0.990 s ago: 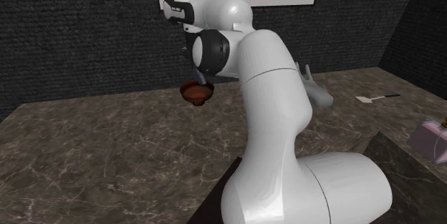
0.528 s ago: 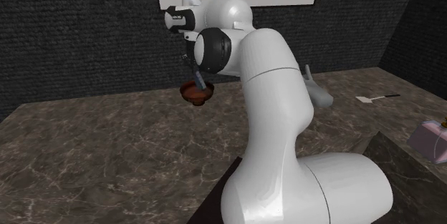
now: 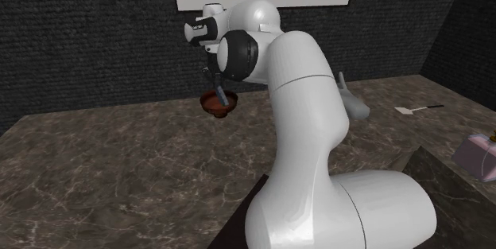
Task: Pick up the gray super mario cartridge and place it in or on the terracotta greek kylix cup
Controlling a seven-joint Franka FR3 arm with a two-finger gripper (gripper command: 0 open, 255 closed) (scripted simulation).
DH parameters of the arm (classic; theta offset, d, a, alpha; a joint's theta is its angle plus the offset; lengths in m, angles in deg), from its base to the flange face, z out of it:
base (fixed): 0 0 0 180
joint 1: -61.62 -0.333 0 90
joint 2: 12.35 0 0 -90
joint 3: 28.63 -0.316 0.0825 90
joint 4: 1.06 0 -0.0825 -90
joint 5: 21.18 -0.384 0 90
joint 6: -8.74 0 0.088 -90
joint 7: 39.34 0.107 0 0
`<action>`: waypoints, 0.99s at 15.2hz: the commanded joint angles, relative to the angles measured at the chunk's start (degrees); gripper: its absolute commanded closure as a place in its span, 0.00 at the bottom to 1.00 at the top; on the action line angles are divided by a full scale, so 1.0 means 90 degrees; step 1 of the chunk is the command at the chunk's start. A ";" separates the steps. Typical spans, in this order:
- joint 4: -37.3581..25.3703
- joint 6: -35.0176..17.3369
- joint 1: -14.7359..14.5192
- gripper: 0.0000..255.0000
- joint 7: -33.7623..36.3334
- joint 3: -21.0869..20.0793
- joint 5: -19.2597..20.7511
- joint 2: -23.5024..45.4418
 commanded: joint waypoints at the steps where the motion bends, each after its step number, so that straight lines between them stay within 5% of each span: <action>1: 0.0009 -0.0015 0.0003 1.00 -0.0001 0.0015 0.0009 0.0067; 6: 0.0008 -0.0015 0.0003 1.00 -0.0001 0.0015 0.0009 0.0068; 7: 0.0118 -0.0065 0.0021 0.00 0.0007 0.0010 0.0007 0.0011; 12: 0.0009 -0.0015 0.0003 0.00 -0.0001 0.0015 0.0009 0.0067; 15: -0.0593 0.0604 -0.0065 0.00 -0.0052 0.0006 -0.0018 0.0038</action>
